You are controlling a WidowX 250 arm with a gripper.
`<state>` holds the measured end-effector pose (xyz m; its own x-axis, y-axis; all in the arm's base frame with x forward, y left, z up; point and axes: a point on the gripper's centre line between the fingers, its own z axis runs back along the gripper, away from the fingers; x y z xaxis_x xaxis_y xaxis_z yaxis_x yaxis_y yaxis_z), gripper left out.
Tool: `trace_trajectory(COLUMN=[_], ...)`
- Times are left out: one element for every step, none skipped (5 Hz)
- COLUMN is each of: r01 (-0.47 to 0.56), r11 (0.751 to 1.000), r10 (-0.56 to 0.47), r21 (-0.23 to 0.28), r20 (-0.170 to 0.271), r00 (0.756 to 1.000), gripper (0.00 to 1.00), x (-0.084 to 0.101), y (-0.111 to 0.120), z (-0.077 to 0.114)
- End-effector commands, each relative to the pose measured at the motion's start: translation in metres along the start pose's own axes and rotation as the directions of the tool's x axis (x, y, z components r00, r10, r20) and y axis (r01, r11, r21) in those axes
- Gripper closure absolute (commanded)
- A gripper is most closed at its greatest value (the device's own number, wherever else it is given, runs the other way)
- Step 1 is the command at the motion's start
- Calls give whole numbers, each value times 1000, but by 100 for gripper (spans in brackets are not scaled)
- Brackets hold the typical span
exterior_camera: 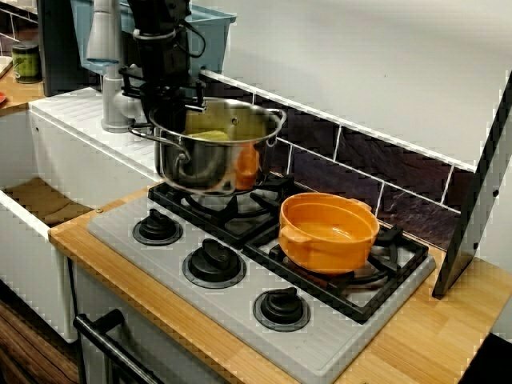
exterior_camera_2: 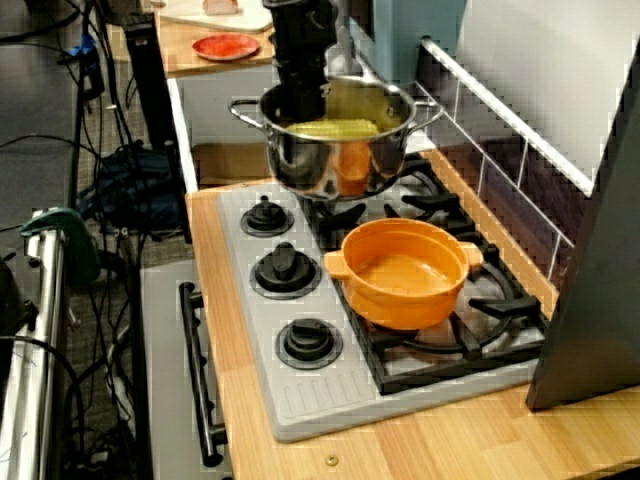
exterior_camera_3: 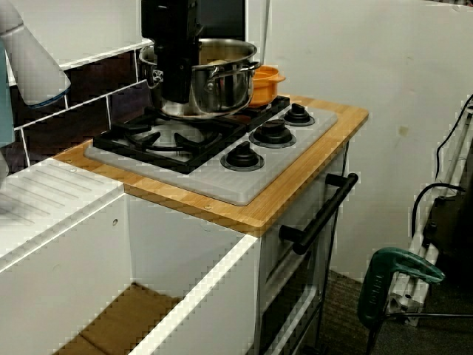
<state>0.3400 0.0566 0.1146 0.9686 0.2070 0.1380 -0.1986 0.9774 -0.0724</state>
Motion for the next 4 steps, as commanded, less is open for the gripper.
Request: trace_trajectory(r01=[2, 7, 5, 3], r11=[1000, 1000, 1000, 1000], r10=[0, -4, -2, 1], r21=[-18, -19, -24, -30], r20=[118, 126, 130, 132], r00=[993, 992, 991, 991], gripper=[100, 100, 100, 100], x=[15, 18, 20, 22], y=[4, 3, 5, 7], z=[44, 50, 55, 59])
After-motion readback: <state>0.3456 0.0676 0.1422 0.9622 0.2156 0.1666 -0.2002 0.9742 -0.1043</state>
